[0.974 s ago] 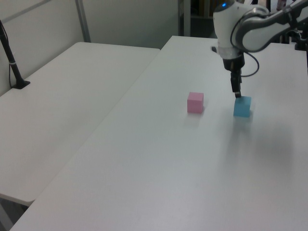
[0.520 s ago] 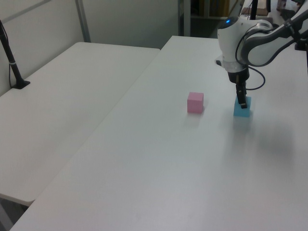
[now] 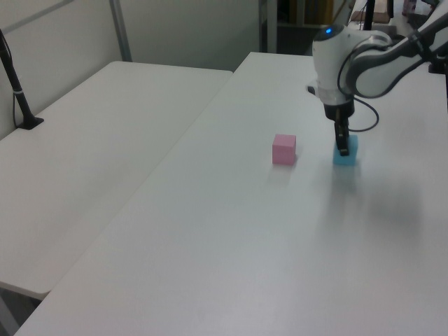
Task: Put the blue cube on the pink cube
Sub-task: 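Lift the light-blue cube and carry it above the pink cube, then lower the light-blue cube onto the pink cube and hold it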
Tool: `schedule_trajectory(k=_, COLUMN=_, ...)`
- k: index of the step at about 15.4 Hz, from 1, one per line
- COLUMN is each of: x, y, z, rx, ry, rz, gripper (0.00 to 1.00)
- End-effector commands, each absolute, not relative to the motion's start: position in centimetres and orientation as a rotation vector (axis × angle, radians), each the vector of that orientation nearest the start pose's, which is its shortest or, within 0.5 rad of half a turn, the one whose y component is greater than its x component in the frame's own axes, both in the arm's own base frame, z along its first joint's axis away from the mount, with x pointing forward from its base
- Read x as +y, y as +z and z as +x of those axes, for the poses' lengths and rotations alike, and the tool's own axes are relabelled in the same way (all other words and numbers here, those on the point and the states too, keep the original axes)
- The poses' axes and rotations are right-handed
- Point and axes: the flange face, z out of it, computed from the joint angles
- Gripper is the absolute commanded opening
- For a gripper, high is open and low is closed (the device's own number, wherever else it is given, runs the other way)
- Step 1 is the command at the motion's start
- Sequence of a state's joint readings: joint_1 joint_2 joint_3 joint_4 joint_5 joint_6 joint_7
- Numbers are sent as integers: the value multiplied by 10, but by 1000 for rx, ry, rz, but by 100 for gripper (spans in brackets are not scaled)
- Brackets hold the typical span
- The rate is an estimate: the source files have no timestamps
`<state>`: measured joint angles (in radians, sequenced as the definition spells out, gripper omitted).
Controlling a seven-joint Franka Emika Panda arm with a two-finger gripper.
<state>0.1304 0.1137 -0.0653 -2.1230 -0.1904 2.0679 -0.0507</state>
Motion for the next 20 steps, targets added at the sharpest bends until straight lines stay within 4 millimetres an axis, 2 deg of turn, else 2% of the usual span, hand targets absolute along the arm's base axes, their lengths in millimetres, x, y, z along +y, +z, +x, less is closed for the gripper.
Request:
schedule_trajectory(k=1, x=25, y=426, z=591, rx=-265, ry=155, rz=-3198, gripper=9)
schedule_trajectory(k=2, x=25, y=440, z=606, rx=-262, ry=137, rz=-3180, gripper=10)
schedule_trajectory(k=4, x=26, y=444, z=636, rx=-239, ry=145, rz=-3177, gripper=12)
schedule_trajectory(k=6, x=32, y=430, z=661, rx=-224, ry=174, rz=-3184, gripper=13)
schedule_trajectory(k=7, x=36, y=414, z=673, rx=-178, ry=192, rz=-3194, gripper=13)
schedule_trajectory(k=8, x=37, y=405, z=679, rx=-148, ry=194, rz=-3201, gripper=13)
schedule_trajectory(k=15, x=42, y=391, z=684, rx=-156, ry=213, rz=-3200, gripper=14)
schedule_trajectory(k=20, x=40, y=406, z=686, rx=-147, ry=183, rz=-3183, gripper=14)
